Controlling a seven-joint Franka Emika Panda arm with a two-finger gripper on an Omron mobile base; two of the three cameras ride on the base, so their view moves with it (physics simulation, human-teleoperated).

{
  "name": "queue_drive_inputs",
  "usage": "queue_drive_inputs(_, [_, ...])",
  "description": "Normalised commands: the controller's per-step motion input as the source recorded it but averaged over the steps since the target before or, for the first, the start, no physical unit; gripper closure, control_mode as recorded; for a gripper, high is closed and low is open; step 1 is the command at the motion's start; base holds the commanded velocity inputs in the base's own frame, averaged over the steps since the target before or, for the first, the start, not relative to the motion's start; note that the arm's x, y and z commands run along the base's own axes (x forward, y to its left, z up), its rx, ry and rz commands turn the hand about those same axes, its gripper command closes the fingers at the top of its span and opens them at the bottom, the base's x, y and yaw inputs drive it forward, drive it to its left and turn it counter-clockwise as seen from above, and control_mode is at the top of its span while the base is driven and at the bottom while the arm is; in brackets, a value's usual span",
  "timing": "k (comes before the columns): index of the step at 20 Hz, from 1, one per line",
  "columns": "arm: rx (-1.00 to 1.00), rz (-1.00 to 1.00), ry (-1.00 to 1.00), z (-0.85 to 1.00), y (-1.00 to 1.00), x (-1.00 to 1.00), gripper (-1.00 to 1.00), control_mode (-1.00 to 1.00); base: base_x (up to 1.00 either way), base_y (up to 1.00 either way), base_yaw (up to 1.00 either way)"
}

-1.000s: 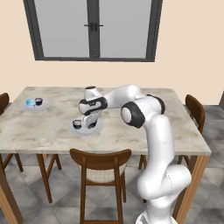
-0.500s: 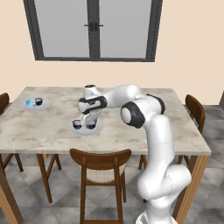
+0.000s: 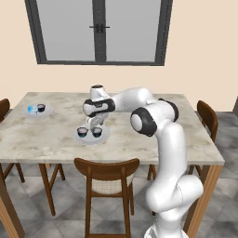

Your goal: Place two yogurt containers on each plate.

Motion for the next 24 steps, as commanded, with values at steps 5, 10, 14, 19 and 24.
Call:
queue_drive_inputs(5, [0.00,0.00,-0.24,0.84,0.00,-0.23,-1.00,-1.00,0.00,0.00,0.00])
queue_drive_inputs(10, [0.13,-0.11,0.04,0.63,-0.11,-0.79,-1.00,-1.00,0.00,0.00,0.00])
queue_drive_inputs(14, [0.14,-0.24,-0.01,0.22,-0.25,-1.00,-1.00,-1.00,0.00,0.00,0.00])
queue_drive_inputs(19, [0.01,-0.14,-0.19,0.02,-0.29,-1.00,-1.00,-1.00,0.00,0.00,0.00])
queue_drive_inputs(24, [0.00,-0.13,-0.20,0.02,-0.36,-1.00,-1.00,-1.00,0.00,0.00,0.00])
